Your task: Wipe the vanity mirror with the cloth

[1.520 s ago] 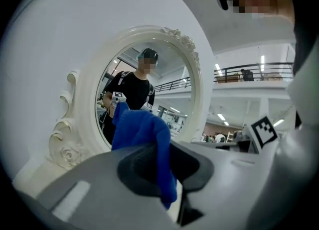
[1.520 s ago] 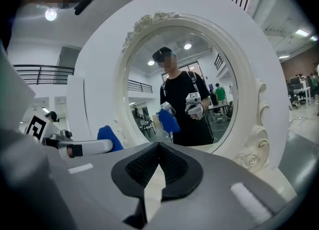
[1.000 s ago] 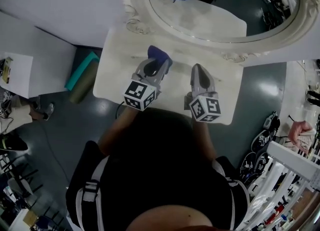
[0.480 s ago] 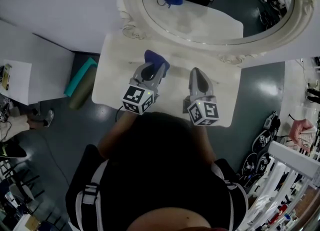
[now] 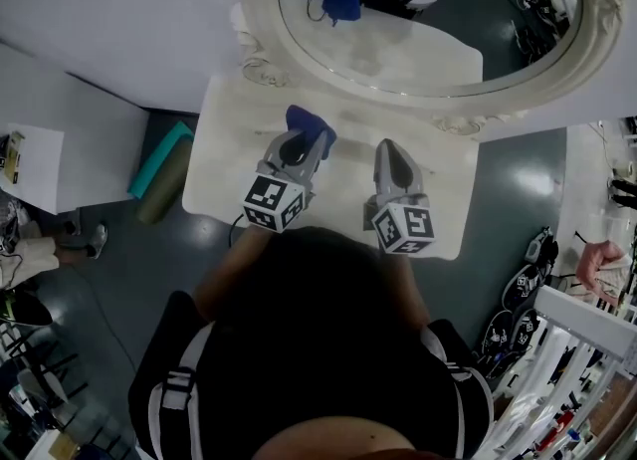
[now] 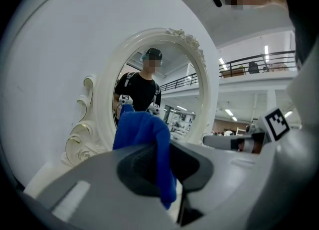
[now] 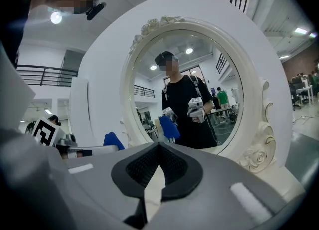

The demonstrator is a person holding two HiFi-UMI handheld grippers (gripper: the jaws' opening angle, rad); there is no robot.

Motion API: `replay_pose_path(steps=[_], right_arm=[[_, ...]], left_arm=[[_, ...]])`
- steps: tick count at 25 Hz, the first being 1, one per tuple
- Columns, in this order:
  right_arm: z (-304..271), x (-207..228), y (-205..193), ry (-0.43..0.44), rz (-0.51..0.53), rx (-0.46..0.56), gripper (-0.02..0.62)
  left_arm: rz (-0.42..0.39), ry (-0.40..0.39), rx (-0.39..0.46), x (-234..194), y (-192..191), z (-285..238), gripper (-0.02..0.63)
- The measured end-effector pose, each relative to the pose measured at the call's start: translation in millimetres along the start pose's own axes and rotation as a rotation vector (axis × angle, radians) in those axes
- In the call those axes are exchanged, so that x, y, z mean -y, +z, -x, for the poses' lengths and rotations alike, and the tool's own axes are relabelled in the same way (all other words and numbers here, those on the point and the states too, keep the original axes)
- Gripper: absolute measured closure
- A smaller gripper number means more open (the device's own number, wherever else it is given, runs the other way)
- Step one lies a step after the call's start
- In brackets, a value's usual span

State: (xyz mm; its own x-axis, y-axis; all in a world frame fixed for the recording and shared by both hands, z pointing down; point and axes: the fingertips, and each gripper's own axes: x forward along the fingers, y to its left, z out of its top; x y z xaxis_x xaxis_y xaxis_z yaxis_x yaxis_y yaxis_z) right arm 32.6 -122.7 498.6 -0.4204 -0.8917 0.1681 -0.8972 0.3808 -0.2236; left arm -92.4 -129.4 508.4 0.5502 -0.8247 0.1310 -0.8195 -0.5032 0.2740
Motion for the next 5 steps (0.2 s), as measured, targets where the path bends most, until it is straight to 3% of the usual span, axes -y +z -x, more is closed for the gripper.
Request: replay_pose_path(steps=[5], right_arm=[[-3.5,1.3,0.1,0.001,0.006,-0.004,0.595]], left_arm=[[-0.005,-0.001,0.0,-1.3,0.4,-3.8,0.568]])
